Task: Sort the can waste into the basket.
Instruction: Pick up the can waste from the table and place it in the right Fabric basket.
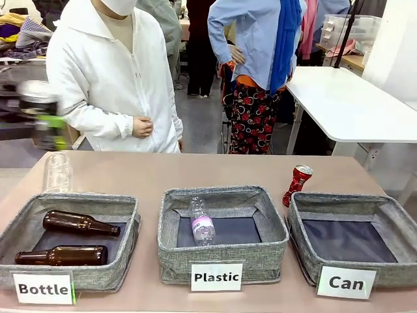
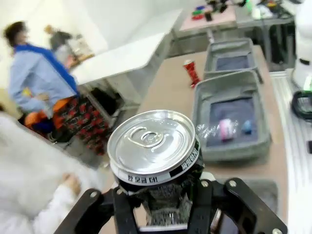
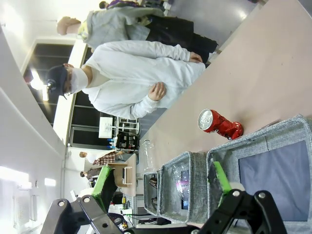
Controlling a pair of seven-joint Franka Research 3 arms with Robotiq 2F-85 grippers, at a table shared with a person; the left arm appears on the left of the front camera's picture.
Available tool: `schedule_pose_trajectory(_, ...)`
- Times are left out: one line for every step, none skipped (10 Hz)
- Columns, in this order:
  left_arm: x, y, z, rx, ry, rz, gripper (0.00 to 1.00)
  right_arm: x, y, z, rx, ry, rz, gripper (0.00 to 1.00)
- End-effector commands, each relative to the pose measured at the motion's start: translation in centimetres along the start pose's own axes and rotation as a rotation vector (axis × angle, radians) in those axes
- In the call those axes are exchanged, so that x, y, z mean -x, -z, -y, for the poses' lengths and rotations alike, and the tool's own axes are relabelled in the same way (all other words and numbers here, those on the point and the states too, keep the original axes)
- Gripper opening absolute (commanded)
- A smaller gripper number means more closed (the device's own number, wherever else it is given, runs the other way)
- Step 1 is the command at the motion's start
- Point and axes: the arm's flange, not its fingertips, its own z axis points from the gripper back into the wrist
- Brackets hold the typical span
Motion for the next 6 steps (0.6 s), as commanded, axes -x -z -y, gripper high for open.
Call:
schedule_pose_trajectory(-3.2,10.9,-2.8,0.182,0.033,0.007,0.37,0.1,-3.7,-3.5,-0.003,-0.067,0.0,1.0)
schedule_pose_trajectory(-5.7,18.0,-2.6,0.27,0.041,-0.005,0.37,0.7,-6.6,-5.4,0.102,-0.138,-0.003,1.0)
schedule_pose_trajectory(-8.0,24.6,-2.1,0.302,0.085,-0.009,0.37,1.4,-9.1,-6.5,0.14,-0.196,-0.002,1.0)
schedule_pose_trajectory(-10.3,30.5,-0.4,0.366,0.125,-0.008,0.37,1.8,-11.7,-6.8,0.09,-0.209,-0.062,1.0)
schedule_pose_trajectory(-13.0,36.4,1.7,0.428,0.125,0.007,0.37,1.9,-14.0,-6.0,0.164,-0.227,-0.009,1.0)
schedule_pose_trajectory(-14.8,41.2,3.4,0.461,0.167,0.003,0.37,1.8,-15.4,-4.7,0.211,-0.244,0.016,1.0)
